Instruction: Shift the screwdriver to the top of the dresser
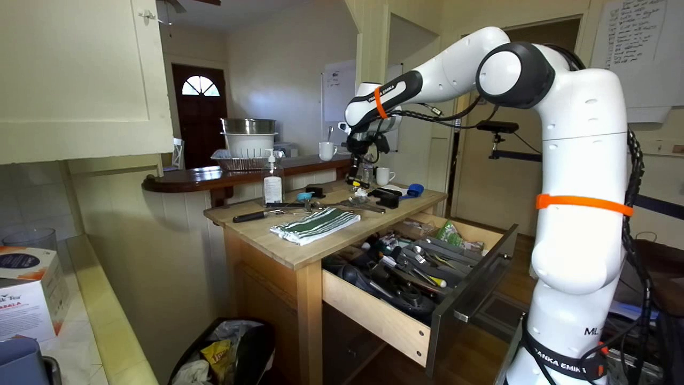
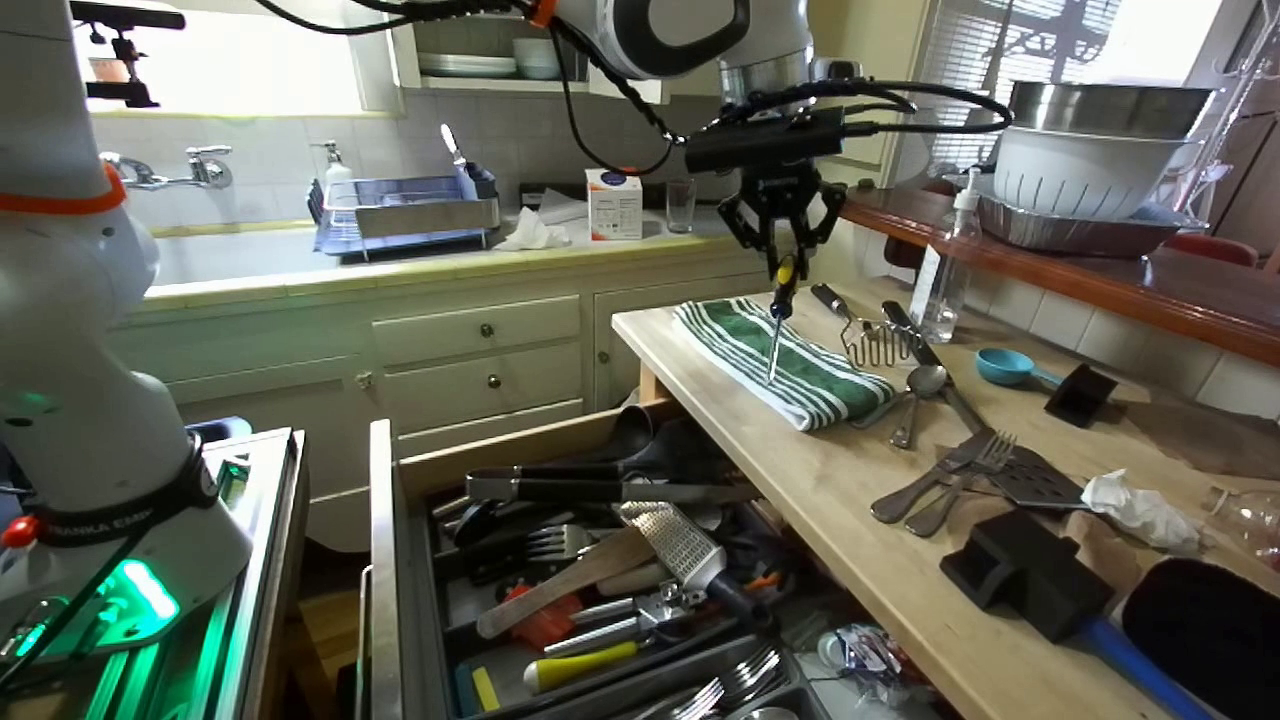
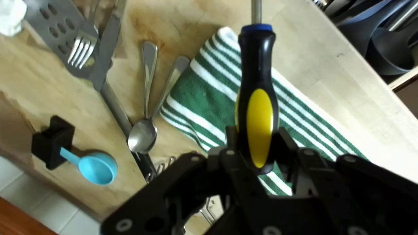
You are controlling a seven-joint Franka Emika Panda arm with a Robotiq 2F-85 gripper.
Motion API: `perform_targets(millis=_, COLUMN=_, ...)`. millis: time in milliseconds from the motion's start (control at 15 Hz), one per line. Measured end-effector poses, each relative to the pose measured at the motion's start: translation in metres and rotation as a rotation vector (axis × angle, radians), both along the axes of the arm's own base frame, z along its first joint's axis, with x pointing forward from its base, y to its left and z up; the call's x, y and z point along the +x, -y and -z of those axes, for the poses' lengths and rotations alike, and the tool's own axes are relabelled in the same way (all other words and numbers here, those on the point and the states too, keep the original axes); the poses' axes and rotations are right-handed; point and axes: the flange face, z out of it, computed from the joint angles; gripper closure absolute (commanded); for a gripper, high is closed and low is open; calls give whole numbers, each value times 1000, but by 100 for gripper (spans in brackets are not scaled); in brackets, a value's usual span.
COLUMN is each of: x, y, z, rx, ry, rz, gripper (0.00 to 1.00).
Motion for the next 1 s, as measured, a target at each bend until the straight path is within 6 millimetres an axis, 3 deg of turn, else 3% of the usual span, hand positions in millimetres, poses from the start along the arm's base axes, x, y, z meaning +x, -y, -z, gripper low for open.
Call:
perform_targets(millis=400, x=76, y=-64, z=-3, rx=-73, ry=63, rz=-314, gripper=92)
perform_targets(millis=667, x=113, y=-97, z=15, rx=-140, ry=73, rz=-508, gripper=92)
perform_targets(millis=1000, x=143, y=-135, z=43, rx=-191, ry=84, rz=-728, gripper=92)
